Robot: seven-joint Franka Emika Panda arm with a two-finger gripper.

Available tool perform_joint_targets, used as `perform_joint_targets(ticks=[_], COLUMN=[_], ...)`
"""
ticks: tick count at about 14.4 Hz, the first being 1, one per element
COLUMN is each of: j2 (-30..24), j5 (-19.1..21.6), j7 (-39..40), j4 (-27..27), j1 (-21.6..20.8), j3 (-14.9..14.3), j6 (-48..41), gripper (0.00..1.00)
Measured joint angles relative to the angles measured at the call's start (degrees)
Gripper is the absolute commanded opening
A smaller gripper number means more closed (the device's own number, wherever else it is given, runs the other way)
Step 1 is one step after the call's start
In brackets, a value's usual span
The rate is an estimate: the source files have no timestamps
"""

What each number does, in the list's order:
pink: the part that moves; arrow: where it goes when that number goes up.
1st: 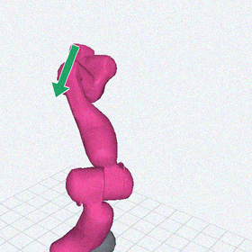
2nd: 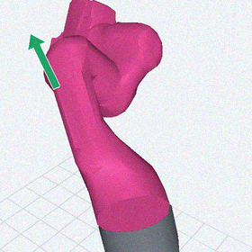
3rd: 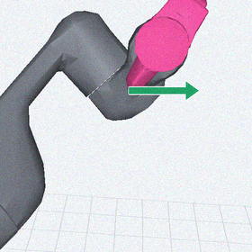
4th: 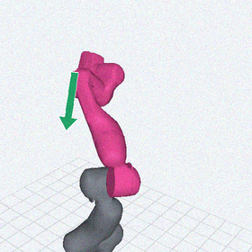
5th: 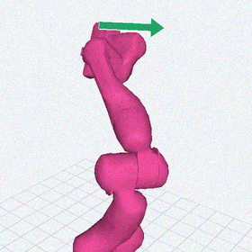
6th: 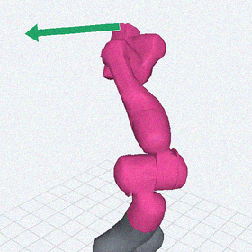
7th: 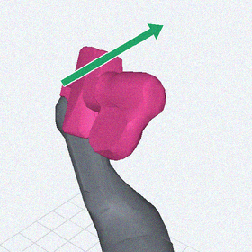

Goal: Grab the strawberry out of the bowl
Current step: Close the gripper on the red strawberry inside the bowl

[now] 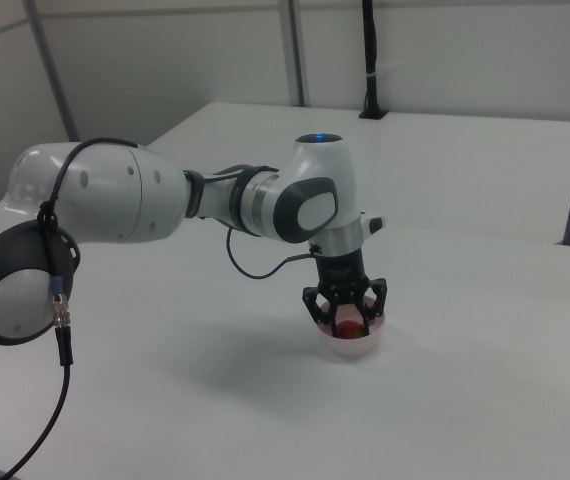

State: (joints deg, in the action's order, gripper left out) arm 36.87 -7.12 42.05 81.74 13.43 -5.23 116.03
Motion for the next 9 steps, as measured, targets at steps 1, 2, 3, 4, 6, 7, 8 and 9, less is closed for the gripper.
perform_joint_targets(ticks=[1,2,3,4,6,7,8,9], j2=[0.0,0.0,0.0,0.0,-0.1,-0.2,-0.3,-0.5], j5=[0.0,0.1,0.1,0.1,0.3,0.8,1.4,1.7], j7=[-0.8,-1.7,-3.1,-4.5,-6.5,-6.9,-7.1,-7.2], j4=[0.0,-0.1,-0.1,-0.3,-0.9,-1.2,-1.5,-1.7], j1=[0.0,0.0,0.0,0.0,0.0,0.0,0.0,0.0], j3=[0.0,0.0,0.0,0.2,0.4,0.5,0.5,0.5], j6=[0.0,0.0,0.0,0.0,0.1,0.1,0.1,0.1], gripper=[0.53,0.53,0.53,0.53,0.53,0.54,0.55,0.58])
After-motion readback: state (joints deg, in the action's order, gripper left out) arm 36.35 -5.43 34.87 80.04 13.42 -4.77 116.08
